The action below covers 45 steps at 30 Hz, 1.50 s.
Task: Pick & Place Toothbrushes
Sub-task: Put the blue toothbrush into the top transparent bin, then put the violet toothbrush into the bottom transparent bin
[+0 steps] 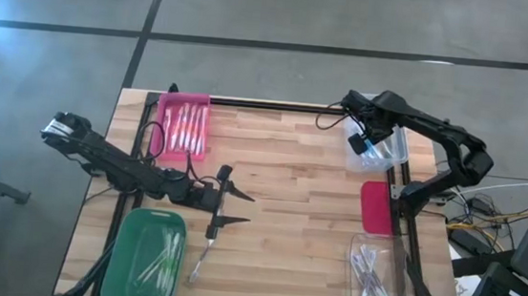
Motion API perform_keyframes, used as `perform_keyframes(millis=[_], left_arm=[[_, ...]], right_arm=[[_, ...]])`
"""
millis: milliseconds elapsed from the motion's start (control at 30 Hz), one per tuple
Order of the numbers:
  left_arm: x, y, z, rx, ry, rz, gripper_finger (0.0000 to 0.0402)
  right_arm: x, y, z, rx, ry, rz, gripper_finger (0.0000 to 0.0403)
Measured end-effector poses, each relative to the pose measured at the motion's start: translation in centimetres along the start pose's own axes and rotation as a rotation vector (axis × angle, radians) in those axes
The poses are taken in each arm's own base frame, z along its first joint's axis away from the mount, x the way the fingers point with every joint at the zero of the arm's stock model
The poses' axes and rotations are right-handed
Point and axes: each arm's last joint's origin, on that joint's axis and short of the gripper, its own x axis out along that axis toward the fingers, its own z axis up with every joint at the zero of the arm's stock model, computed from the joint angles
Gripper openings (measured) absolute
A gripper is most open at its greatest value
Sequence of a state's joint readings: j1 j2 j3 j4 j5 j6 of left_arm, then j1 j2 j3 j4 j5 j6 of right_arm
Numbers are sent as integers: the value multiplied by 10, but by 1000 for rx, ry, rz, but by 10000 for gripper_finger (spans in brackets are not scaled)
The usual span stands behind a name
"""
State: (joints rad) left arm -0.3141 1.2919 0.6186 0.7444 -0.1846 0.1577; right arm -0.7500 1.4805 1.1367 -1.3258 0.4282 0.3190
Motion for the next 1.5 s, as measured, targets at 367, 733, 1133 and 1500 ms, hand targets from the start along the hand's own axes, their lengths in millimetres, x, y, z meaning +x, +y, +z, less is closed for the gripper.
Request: perform_keyframes(millis=[367,733,1133,1500], left_arm=[[0,0,0,0,0,1,243],[0,2,0,1,2,7,243],[0,2,-1,1,5,6,243],[1,2,1,1,1,8,243]], right_arm=[[-2,-2,-2,16,-5,9,63],[-2,-2,-2,-1,-7,10,124],[-6,-6,-5,-14,-31,-1,163],[-30,-23,-23,56,-179,36,155]])
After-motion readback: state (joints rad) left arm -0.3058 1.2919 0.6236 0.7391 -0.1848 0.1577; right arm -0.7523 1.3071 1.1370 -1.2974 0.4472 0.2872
